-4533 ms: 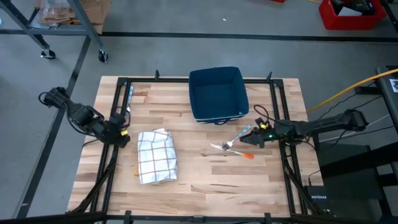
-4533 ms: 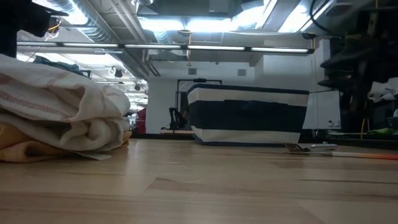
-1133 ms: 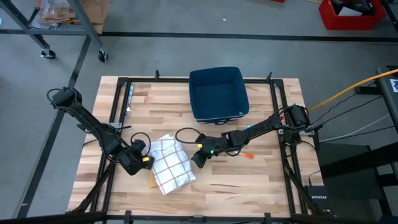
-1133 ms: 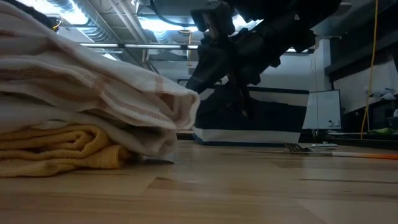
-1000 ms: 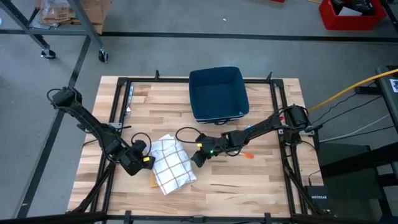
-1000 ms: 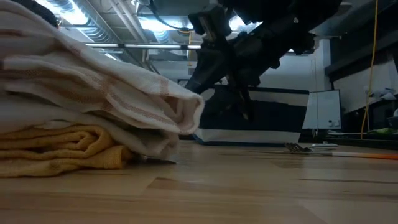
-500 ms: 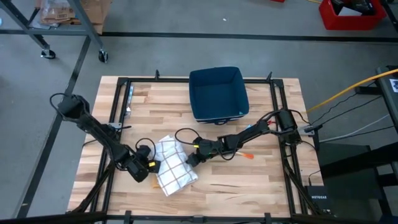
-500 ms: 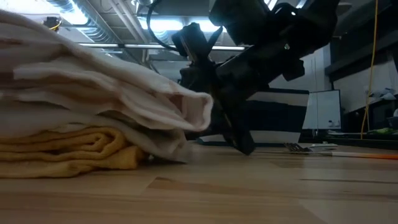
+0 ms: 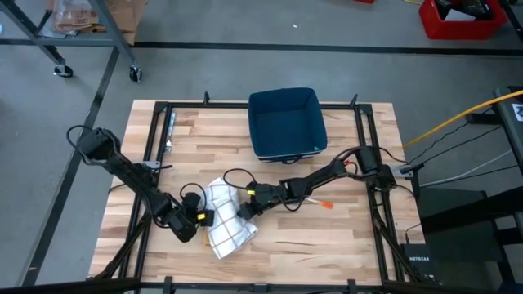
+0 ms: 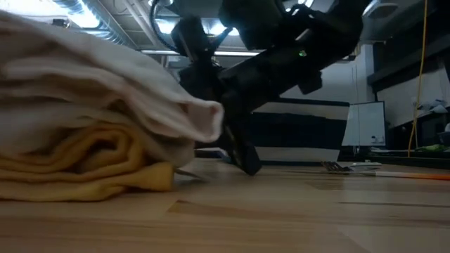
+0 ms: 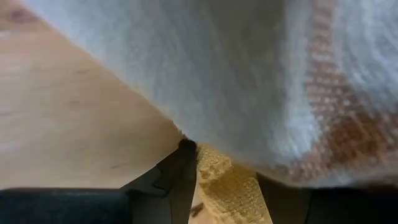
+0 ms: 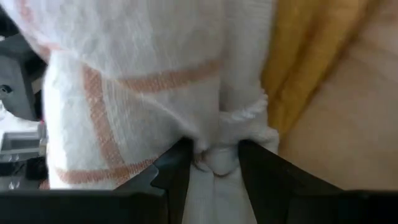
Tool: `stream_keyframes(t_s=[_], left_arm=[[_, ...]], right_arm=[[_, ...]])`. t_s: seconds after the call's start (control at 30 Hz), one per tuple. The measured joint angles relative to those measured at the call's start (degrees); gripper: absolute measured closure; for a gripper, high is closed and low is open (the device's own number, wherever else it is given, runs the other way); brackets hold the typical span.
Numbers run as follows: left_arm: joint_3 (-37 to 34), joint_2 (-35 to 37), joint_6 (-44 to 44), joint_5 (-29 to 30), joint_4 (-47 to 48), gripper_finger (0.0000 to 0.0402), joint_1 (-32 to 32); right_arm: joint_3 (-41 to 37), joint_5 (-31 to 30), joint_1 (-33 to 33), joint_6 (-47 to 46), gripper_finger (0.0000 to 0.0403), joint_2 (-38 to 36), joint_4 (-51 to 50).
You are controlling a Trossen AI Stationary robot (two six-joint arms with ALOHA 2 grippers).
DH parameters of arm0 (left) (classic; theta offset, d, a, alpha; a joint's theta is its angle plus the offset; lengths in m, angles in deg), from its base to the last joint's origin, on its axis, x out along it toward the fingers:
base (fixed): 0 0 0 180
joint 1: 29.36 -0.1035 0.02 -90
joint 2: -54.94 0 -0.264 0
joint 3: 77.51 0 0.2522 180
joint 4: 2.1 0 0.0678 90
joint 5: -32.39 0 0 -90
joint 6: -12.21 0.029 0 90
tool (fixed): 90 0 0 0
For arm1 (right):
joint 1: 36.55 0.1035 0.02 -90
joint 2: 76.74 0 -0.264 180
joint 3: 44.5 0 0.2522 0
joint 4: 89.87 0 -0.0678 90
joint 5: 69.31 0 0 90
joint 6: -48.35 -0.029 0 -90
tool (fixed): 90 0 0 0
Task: Fold towel
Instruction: Put the stacked folded towels into the blue laundry organizer
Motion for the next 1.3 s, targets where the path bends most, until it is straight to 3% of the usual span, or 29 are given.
stream_keyframes(t_s=[0.23, 0.4, 0.5, 0.7, 0.97, 1.13, 1.3], left_arm=[[-0.1, -0.1, 5.4, 0.5, -2.6, 0.0248, -2.1], [-0.2, -0.2, 7.2, 3.2, -4.1, 0.0282, -2.4], [-0.3, -0.2, 9.2, 4.1, -5.9, 0.032, -2.5], [-0.3, -0.2, 10.3, 4.3, -6.9, 0.039, -2.4], [-0.3, -0.2, 13.7, 4.1, -8.5, 0.0394, -2.4], [-0.1, 0.0, 11.1, 3.0, -6.9, 0.038, -2.3], [0.0, 0.1, 11.5, 0.3, -6.8, 0.035, -2.3]], right_arm=[[4.6, 4.7, 0.0, 2.7, 0.026, 2.7, -1.3], [4.8, 4.4, 0.1, 5.7, 0.0267, 2.7, -0.1], [4.8, 4.4, 0.1, 6.2, 0.0293, 2.7, -0.1], [4.8, 4.4, 0.0, 8.7, 0.0384, 2.7, 1.9], [5.3, 4.8, -0.8, 10.7, 0.0382, 2.1, 1.9], [5.6, 6.8, -1.0, 10.6, 0.0394, 1.9, 0.5], [5.9, 9.9, -1.2, 10.5, 0.0344, 1.5, -4.9]])
